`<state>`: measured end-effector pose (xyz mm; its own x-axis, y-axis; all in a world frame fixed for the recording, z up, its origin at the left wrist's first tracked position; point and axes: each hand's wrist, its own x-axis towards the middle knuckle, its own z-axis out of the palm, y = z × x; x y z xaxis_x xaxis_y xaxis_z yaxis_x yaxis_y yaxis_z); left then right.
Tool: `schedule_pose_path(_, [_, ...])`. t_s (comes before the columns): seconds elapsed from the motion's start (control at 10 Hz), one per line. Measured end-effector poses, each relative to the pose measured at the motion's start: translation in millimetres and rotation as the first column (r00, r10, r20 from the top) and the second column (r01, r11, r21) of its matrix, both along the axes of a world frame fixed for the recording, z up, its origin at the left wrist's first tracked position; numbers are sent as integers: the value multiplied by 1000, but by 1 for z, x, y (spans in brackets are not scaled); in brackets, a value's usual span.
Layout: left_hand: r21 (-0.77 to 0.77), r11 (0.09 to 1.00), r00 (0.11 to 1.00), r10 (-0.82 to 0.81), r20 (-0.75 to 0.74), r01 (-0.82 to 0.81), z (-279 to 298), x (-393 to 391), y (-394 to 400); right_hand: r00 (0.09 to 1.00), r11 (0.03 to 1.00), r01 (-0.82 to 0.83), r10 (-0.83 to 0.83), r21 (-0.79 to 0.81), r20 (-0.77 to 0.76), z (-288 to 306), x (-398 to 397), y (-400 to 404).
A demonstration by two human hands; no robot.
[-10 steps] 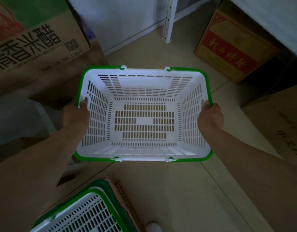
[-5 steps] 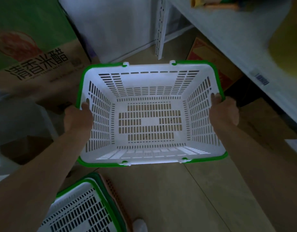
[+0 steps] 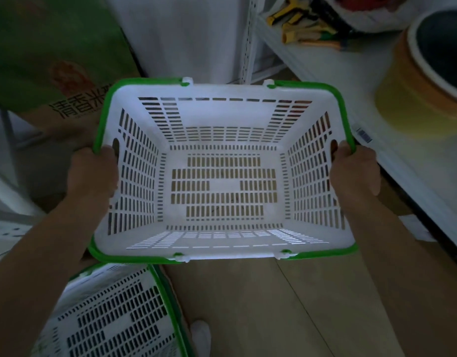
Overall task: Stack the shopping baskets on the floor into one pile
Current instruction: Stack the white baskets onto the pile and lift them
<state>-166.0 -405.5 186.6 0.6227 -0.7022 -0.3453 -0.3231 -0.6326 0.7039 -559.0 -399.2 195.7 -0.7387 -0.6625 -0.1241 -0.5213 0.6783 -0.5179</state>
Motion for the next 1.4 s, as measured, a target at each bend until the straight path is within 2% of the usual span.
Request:
schedule_pose_path(0.1, [-33,999,999,-9,-35,8,17,-7,19,1000,1000,-7,6,-29,-16,17,3,17])
schedule_pose_path(0.3, [-82,997,1000,0,14,1,44,7,63,999,998,-35,35,-56,-9,56,25,49])
schedule_pose_path(0.5, [-71,995,995,78,55,-74,70,33,109,996,995,-86,85,-44,-30,82,57,79])
schedule_pose_path(0.7, [-70,985,985,161,67,-156,82,69,169,974,973,-227,226,47,29,97,97,103])
schedule_pose_path(0.8, [-44,980,979,195,60,-192,88,90,197,958,957,-287,287,36,5,105,118,117])
schedule_pose_path(1.0, [53,977,944,187,271,-209,108,121,234,962,962,-271,271,22,-1,112,165,137])
schedule_pose_path(1.1, [68,971,936,199,291,-228,112,143,245,958,958,-285,285,42,14,113,187,142])
schedule_pose_path(1.3, [60,965,914,221,341,-256,115,187,271,888,888,-459,459,-1,20,108,231,154])
schedule_pose_path(1.4, [94,951,902,245,356,-296,112,213,292,883,884,-468,466,18,55,97,253,159])
